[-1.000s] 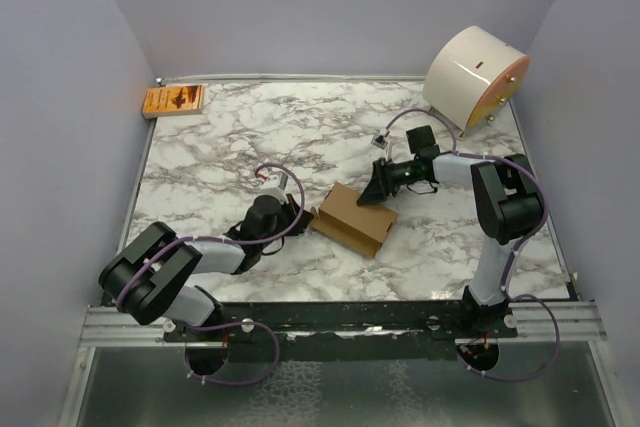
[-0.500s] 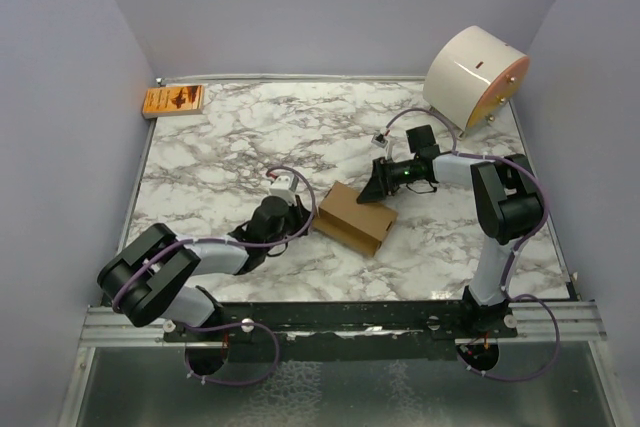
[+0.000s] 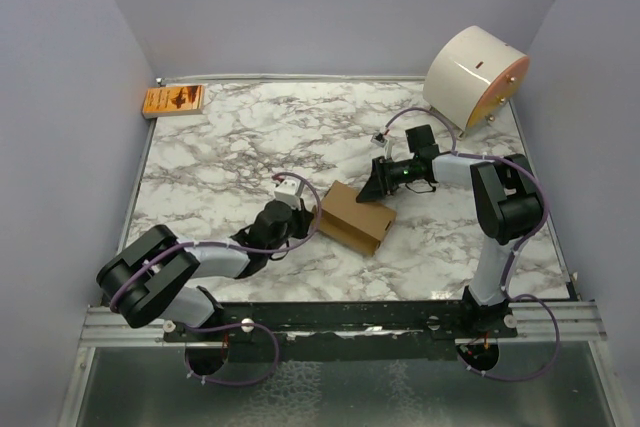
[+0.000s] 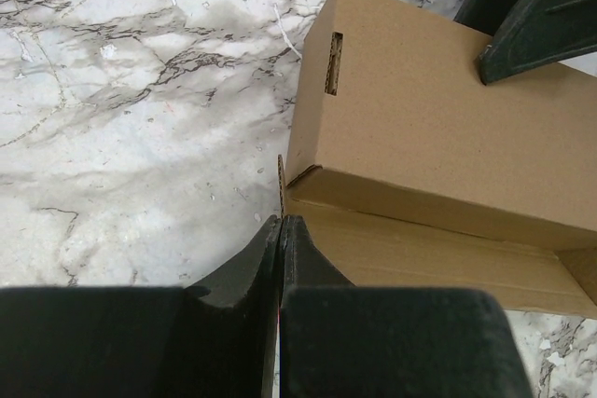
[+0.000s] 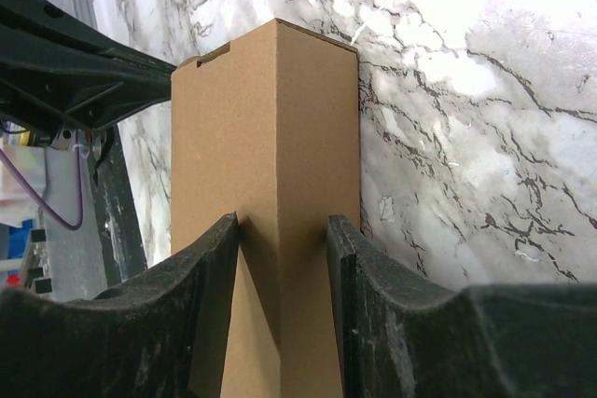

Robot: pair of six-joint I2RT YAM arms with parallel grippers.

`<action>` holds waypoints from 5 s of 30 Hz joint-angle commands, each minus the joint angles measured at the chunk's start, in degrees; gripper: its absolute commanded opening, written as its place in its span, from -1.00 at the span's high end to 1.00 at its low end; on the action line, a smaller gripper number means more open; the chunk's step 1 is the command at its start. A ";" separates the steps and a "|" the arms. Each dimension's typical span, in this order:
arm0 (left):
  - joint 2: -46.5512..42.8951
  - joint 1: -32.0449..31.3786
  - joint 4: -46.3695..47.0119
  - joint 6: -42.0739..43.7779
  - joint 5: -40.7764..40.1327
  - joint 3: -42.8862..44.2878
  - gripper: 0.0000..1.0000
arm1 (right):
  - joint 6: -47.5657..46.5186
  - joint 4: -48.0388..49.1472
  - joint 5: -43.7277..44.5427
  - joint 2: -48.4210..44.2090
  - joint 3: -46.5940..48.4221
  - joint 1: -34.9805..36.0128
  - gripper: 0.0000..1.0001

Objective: Fold the paper box

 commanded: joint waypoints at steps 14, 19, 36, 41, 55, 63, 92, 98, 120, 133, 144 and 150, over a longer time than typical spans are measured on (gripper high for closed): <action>-1.88 -2.42 7.54 5.36 -3.21 -3.59 1.00 | -0.40 1.64 4.46 0.93 -0.95 0.11 0.21; -1.75 -2.79 9.86 6.29 -3.47 -4.81 1.00 | -0.51 1.67 5.10 0.88 -1.02 0.22 0.21; 0.16 -4.71 16.50 10.38 -5.23 -7.35 1.00 | -0.91 1.68 5.87 0.94 -1.21 0.20 0.23; 1.02 -4.97 16.64 10.92 -5.40 -6.91 1.00 | -0.88 1.68 5.78 1.07 -1.21 0.20 0.23; 2.36 -6.95 18.83 14.30 -7.81 -7.17 1.00 | -0.73 1.68 6.98 0.88 -1.30 0.25 0.24; 3.55 -7.98 21.88 15.18 -9.38 -7.94 1.00 | -0.53 1.76 8.10 0.88 -1.38 0.20 0.24; 4.62 -10.69 24.80 18.87 -12.83 -9.15 1.00 | -0.31 1.77 9.03 1.14 -1.30 0.20 0.24; 4.91 -11.05 23.69 19.84 -13.08 -8.43 1.00 | -0.31 1.68 8.95 1.28 -1.34 0.20 0.24; 2.19 -11.15 8.27 18.32 -14.12 -1.23 1.00 | -0.75 1.37 8.08 1.66 -1.12 0.29 0.24; 0.99 -9.37 -4.73 14.43 -12.10 6.37 1.00 | -1.34 0.71 8.15 2.02 -0.77 0.73 0.24; 2.18 -6.53 -15.66 12.49 -7.80 14.76 1.00 | -1.89 0.18 7.98 2.20 -0.41 1.25 0.24; 4.97 -5.41 -21.02 11.89 -6.09 20.06 1.00 | -1.96 0.00 7.96 2.04 -0.35 1.43 0.24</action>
